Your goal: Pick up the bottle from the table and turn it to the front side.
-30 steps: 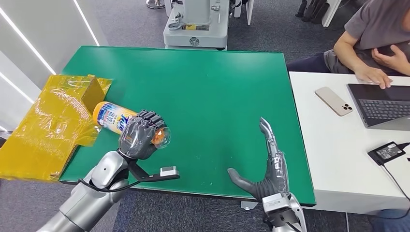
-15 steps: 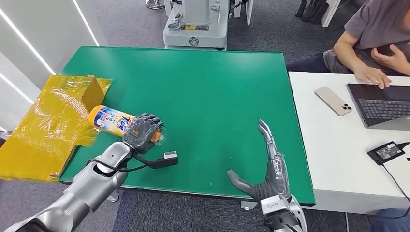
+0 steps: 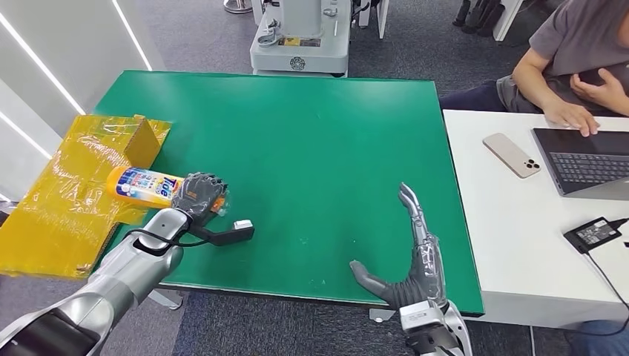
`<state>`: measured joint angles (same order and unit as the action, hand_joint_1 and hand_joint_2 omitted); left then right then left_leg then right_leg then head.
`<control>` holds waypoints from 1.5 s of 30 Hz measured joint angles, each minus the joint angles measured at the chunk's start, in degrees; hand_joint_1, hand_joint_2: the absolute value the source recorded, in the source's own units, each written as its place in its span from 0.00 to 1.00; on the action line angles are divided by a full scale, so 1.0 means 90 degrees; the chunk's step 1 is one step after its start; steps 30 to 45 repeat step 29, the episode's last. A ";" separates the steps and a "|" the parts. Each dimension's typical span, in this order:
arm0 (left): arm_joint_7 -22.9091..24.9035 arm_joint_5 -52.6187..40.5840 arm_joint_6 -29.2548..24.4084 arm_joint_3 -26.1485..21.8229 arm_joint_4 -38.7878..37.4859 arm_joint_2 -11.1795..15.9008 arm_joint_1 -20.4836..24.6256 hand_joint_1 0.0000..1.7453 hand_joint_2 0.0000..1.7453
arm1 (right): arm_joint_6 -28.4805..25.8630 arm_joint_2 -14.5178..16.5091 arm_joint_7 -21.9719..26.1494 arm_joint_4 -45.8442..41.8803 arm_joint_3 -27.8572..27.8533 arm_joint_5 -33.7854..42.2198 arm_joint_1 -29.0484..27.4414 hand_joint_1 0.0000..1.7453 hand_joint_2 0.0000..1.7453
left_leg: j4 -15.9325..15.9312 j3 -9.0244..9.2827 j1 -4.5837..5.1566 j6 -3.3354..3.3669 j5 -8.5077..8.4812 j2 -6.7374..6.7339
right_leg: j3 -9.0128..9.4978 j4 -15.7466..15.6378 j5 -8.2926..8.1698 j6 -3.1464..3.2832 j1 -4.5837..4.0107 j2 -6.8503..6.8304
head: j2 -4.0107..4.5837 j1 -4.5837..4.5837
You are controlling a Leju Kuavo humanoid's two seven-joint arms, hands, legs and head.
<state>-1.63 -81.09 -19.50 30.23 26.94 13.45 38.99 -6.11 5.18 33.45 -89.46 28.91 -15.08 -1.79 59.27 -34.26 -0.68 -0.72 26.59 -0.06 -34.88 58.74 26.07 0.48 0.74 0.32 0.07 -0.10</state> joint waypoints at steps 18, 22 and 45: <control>-0.0383 -0.0194 -0.0110 -0.0025 -0.0678 0.0421 0.0126 1.00 1.00 | -0.0071 0.0015 -0.0004 0.0000 0.0047 0.0016 -0.0005 0.00 1.00 | 0.0000 0.0001 0.0000 -0.0001 0.0000 0.0001 | -0.0001 0.0000 0.0001 0.0001 0.0000 -0.0001 | 0.0000 -0.0001; -0.0441 -0.0094 0.0014 -0.0057 -0.0739 0.0474 0.0135 1.00 1.00 | -0.0085 0.0016 -0.0004 0.0000 0.0047 0.0017 -0.0010 0.00 1.00 | 0.0000 -0.0001 0.0000 -0.0001 0.0000 0.0002 | -0.0001 0.0000 0.0001 0.0001 0.0000 -0.0002 | 0.0000 -0.0001; -0.0414 0.0221 0.0063 -0.0476 -0.0819 0.0674 0.0119 1.00 1.00 | -0.0096 0.0058 -0.0064 -0.0010 0.0047 -0.0002 0.0004 0.00 1.00 | -0.0001 -0.0001 -0.0003 -0.0001 0.0000 0.0001 | -0.0001 0.0001 0.0001 0.0001 -0.0001 -0.0001 | 0.0000 0.0000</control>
